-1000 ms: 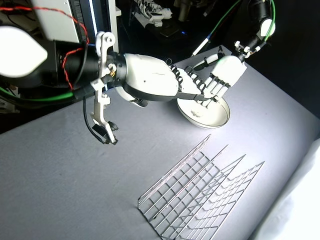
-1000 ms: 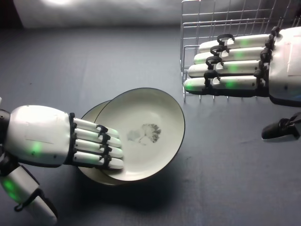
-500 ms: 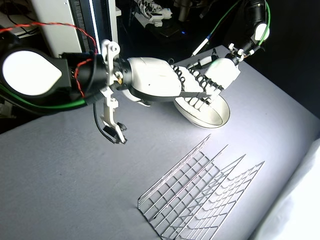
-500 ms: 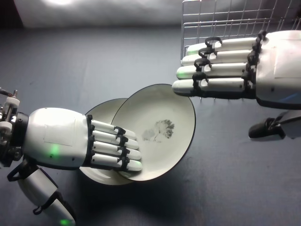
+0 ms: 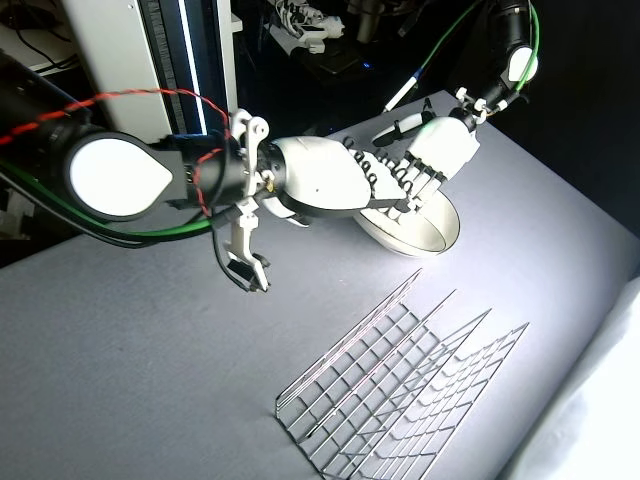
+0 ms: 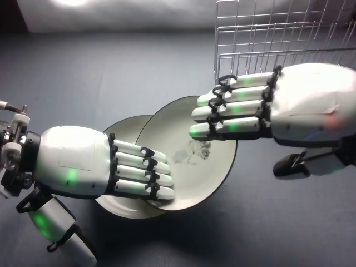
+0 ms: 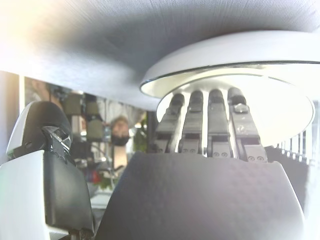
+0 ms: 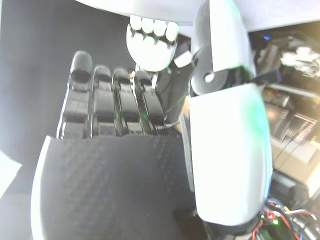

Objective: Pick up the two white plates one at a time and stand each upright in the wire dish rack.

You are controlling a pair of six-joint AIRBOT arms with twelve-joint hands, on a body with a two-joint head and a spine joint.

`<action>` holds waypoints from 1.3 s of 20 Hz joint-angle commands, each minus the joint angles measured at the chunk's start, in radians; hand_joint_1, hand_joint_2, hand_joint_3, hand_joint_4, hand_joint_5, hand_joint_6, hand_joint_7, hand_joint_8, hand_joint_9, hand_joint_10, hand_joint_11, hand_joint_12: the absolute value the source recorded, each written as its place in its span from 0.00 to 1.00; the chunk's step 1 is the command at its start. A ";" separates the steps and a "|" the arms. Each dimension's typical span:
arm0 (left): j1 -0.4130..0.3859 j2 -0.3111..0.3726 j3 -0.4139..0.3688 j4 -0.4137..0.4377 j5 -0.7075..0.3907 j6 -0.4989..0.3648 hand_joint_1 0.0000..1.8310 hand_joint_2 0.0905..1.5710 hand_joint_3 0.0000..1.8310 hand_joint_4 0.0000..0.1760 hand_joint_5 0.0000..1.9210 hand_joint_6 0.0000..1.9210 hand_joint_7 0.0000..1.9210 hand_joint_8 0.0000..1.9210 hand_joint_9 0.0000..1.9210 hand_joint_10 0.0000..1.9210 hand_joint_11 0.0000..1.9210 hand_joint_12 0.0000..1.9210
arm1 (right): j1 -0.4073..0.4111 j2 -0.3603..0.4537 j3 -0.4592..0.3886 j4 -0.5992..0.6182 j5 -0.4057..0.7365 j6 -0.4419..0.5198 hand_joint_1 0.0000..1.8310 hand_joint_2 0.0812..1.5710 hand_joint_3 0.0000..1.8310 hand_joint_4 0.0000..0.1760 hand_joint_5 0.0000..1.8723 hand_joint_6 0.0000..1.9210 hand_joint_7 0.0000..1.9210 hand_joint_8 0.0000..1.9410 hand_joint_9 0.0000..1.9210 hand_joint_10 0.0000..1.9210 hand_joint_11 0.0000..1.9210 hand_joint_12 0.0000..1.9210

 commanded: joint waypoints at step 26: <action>0.022 -0.029 0.044 -0.046 -0.064 -0.004 0.00 0.64 0.00 0.00 0.00 0.00 0.00 0.00 0.00 0.00 0.00 0.00 | 0.034 -0.310 0.281 0.056 0.039 -0.009 0.70 0.67 0.00 0.00 0.42 0.02 0.44 0.02 0.39 0.04 0.13 0.63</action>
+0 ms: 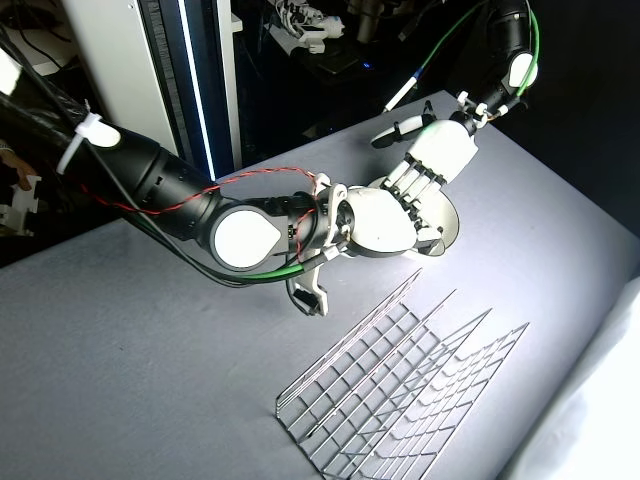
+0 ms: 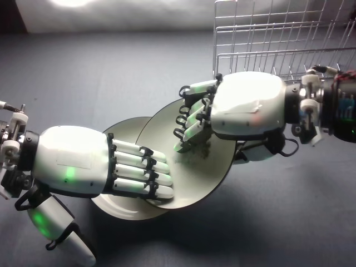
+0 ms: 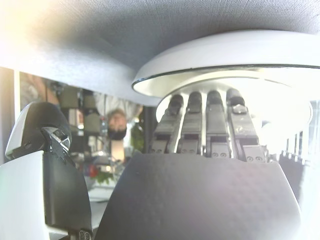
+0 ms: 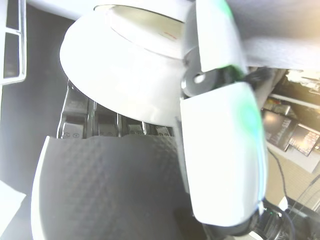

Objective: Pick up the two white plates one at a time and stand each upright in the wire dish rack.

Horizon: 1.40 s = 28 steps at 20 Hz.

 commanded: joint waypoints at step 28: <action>-0.203 0.281 -0.035 -0.031 -0.110 -0.243 0.00 0.64 0.00 0.00 0.00 0.00 0.00 0.00 0.00 0.00 0.00 0.00 | 0.114 0.094 -0.113 0.090 0.128 -0.012 0.76 0.67 0.00 0.00 0.50 0.50 0.54 0.45 0.56 0.50 0.47 0.55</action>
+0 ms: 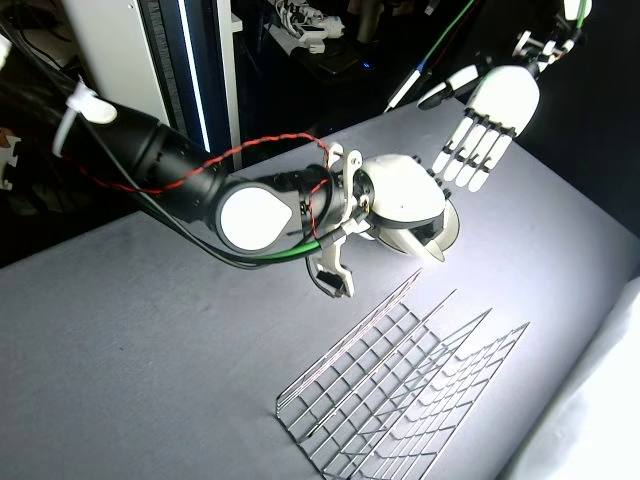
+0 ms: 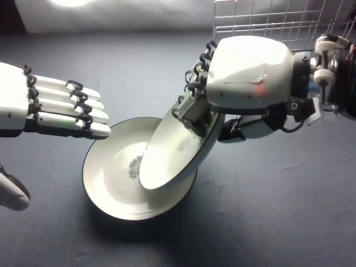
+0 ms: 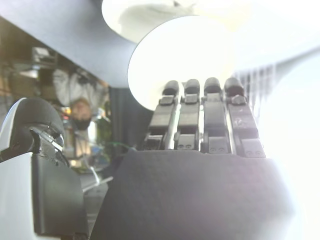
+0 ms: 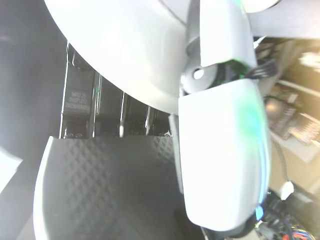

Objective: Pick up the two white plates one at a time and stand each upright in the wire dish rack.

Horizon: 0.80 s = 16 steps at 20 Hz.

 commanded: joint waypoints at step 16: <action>-0.086 0.013 0.032 -0.029 -0.065 -0.054 0.00 0.65 0.00 0.00 0.00 0.00 0.00 0.00 0.00 0.00 0.00 0.00 | 0.154 0.144 -0.172 0.210 0.027 0.005 0.76 0.66 0.00 0.00 0.51 0.49 0.55 0.44 0.56 0.48 0.47 0.54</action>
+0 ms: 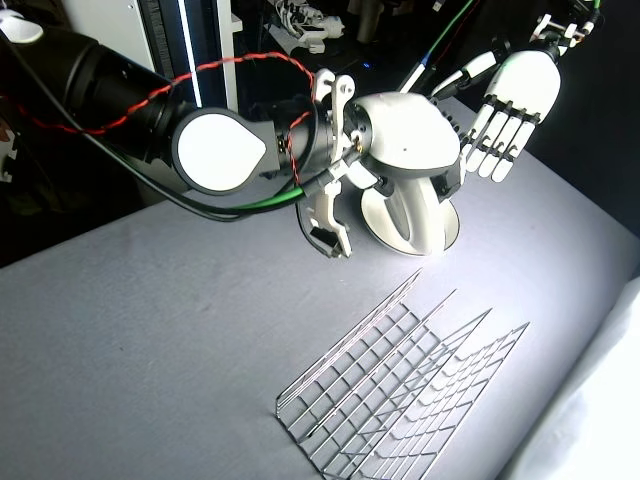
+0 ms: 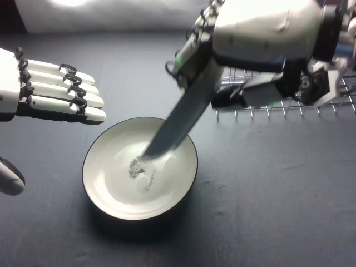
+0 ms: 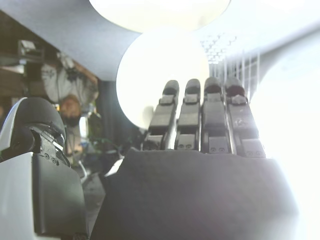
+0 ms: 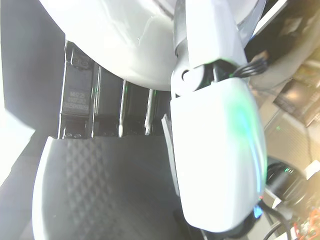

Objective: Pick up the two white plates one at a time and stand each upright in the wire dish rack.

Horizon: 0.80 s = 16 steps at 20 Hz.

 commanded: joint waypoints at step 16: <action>-0.007 0.003 -0.008 -0.073 -0.048 0.008 0.00 0.65 0.00 0.00 0.00 0.00 0.00 0.00 0.00 0.00 0.00 0.00 | 0.203 0.031 -0.009 0.499 -0.146 0.005 0.76 0.66 0.00 0.00 0.53 0.49 0.56 0.43 0.55 0.49 0.48 0.54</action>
